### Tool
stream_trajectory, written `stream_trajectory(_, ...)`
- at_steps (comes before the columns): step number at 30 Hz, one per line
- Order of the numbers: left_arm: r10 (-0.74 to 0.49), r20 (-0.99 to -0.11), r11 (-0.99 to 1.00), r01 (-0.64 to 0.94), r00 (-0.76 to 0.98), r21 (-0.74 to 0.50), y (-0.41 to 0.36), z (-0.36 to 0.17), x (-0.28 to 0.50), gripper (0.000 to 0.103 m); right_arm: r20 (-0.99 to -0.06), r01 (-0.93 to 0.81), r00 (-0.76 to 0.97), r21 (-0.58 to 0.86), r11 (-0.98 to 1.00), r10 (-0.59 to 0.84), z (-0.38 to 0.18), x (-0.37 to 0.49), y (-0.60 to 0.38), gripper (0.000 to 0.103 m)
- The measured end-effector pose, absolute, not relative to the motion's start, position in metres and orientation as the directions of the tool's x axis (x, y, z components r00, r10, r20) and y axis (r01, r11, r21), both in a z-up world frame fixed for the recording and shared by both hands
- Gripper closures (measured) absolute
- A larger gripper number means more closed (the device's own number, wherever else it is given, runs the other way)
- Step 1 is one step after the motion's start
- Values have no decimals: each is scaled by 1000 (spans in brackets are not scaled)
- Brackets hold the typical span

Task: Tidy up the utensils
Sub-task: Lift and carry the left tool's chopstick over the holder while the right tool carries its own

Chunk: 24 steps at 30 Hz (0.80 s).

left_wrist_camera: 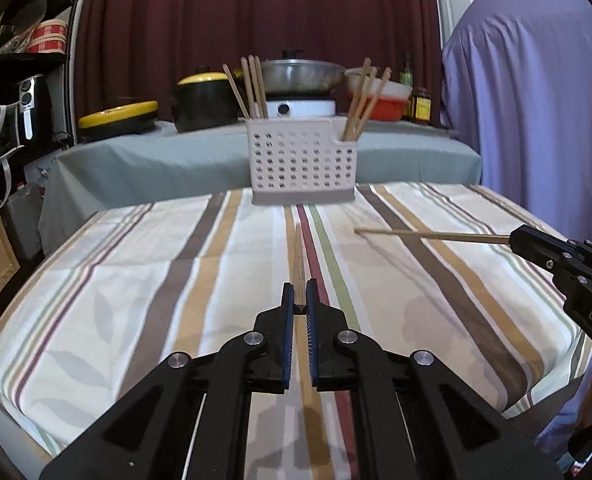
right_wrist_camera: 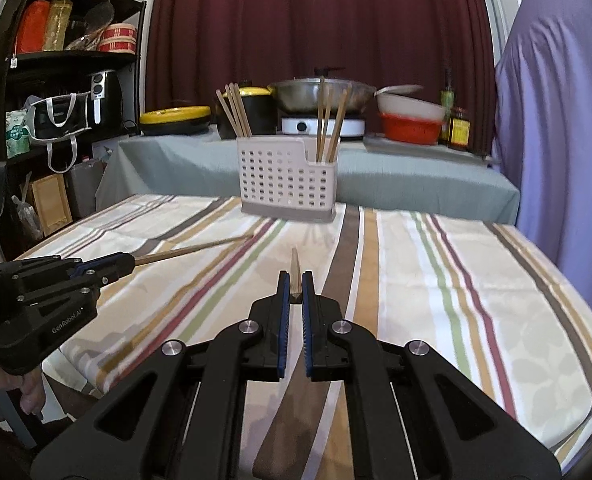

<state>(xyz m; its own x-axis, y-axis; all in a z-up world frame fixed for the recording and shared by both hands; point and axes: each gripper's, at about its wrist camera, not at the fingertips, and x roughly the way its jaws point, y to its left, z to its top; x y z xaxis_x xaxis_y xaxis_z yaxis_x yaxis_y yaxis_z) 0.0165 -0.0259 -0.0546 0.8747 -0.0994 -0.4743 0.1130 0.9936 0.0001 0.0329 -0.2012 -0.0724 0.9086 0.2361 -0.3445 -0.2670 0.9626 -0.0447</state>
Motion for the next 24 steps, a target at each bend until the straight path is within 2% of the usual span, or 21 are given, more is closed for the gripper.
stream_trajectory(13,-99,-370,995,95,924,-30,-12,-6,0,96,-222,-237,950,-52,970,220,-23,22,-213,97)
stream_trajectory(24,-100,-308,995,89,946,-51,-3,31,-11,96,-157,-231,963,-52,972,220,3,19,-220,97)
